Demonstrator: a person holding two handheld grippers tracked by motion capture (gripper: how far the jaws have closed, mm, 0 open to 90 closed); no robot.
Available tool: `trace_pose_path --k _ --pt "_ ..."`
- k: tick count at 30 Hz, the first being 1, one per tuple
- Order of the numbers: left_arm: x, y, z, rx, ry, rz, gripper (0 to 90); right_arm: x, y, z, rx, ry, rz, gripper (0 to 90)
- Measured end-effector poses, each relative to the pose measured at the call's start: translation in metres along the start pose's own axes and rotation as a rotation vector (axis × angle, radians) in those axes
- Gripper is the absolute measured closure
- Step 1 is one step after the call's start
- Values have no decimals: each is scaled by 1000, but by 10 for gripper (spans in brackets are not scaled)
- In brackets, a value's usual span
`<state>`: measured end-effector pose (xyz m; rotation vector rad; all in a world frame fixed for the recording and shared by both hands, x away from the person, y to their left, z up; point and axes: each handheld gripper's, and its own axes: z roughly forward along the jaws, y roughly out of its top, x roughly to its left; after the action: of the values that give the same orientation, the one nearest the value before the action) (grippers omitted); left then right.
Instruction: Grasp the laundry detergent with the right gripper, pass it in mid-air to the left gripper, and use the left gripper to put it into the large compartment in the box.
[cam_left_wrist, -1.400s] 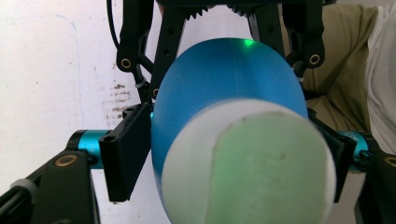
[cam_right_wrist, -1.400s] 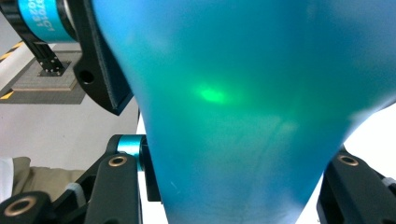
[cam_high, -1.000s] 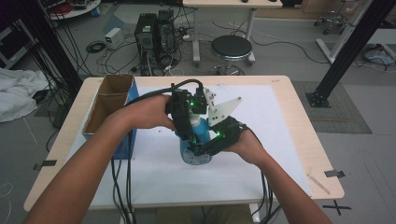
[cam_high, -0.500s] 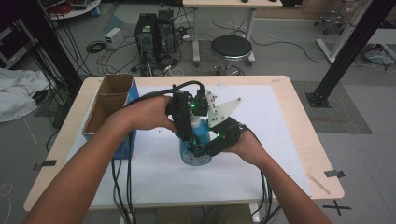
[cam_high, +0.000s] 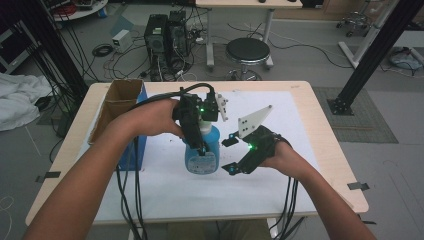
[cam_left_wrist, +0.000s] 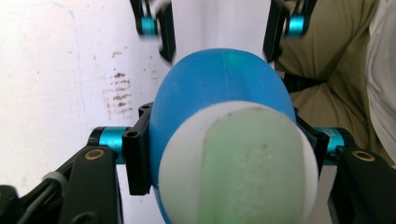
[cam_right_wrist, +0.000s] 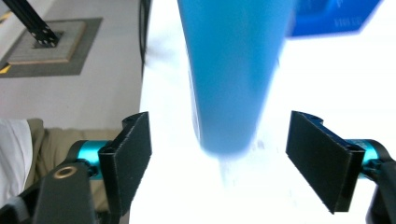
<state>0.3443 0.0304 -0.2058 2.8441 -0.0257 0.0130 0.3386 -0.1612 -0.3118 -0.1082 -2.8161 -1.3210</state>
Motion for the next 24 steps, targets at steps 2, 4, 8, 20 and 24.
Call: trace_pose_path --k 2,4,8,20,24 --pt "2 -3 -2 -4 5 -9 379 -1 -4 -4 20 -37 45 118" --pt "4 -6 -3 -5 10 -18 379 -2 -8 -10 45 -43 82 118" --pt "7 -10 -4 -2 18 -34 379 -4 -19 -20 67 -57 89 118" --pt "18 -21 -5 10 49 -96 378 -3 -47 -54 232 -164 170 6" --pt "23 -25 -7 5 69 -124 378 4 -62 -74 240 -212 175 7"
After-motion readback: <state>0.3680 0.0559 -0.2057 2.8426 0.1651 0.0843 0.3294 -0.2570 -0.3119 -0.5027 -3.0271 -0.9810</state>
